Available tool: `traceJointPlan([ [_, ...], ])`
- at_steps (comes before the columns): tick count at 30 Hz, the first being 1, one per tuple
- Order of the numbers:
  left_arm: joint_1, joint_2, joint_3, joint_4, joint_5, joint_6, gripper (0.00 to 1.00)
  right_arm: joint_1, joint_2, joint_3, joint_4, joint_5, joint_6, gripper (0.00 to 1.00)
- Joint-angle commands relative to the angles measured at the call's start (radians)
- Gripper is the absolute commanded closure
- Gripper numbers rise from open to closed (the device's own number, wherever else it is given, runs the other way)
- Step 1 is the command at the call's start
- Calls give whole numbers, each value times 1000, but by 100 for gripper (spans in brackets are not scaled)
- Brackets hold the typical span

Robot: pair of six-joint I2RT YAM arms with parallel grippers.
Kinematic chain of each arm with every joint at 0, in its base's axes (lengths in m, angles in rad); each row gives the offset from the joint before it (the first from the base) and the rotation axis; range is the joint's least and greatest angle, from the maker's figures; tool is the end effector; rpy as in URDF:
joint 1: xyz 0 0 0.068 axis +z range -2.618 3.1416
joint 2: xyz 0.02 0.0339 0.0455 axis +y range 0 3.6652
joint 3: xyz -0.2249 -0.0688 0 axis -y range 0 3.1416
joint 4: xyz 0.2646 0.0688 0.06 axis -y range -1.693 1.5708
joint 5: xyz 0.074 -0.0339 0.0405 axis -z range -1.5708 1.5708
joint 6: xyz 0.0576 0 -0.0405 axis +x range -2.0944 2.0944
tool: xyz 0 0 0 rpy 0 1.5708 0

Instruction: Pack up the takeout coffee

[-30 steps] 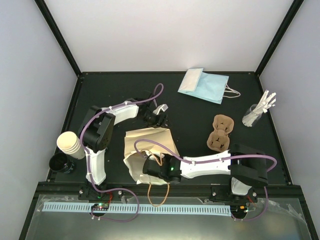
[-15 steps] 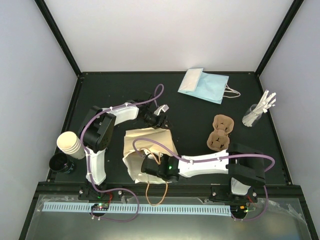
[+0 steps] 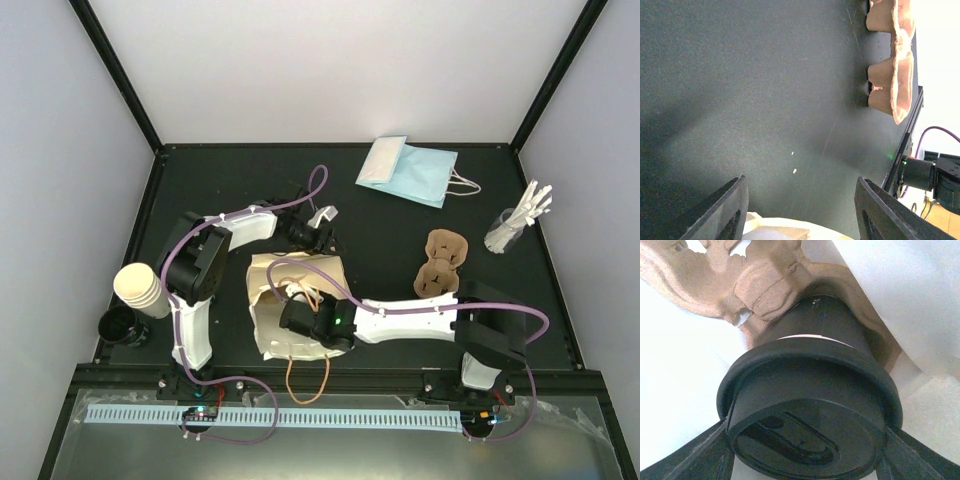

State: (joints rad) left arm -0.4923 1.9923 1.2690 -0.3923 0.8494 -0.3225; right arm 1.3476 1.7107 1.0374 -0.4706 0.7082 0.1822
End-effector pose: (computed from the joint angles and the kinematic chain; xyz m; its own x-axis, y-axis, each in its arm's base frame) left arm 0.3315 -0.2269 0.0879 -0.9418 0.2676 -0.2032 0.3211 0.5386 -0.7790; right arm 0.1128 0.3275 0.1109 -0.3216 -0.7949 -0.5145 -0.6333 0.5845 -0.5073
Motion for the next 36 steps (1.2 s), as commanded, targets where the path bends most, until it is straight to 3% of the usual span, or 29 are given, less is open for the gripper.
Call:
traceJointPlan([
  [1,-52,39,-33,-65,54,-17,41,-52,148,-43,-37,-420,-20,41],
  [18,-53,43,3,-85,59,-13,41,-47,147,15,-149,-391,-16,41],
  [21,-53,43,38,-118,52,-1,37,-56,97,58,-226,-400,-23,41],
  [27,-52,47,133,-172,46,8,20,-76,17,125,-418,-466,-55,39],
  [32,-55,65,198,-202,56,12,8,-100,-35,152,-507,-496,-81,23],
  [33,-55,68,208,-206,56,14,7,-103,-39,160,-515,-495,-90,9],
  [34,-55,73,215,-211,58,16,6,-107,-44,170,-523,-494,-96,1],
  [36,-53,78,227,-219,60,20,6,-114,-49,203,-539,-493,-111,0],
])
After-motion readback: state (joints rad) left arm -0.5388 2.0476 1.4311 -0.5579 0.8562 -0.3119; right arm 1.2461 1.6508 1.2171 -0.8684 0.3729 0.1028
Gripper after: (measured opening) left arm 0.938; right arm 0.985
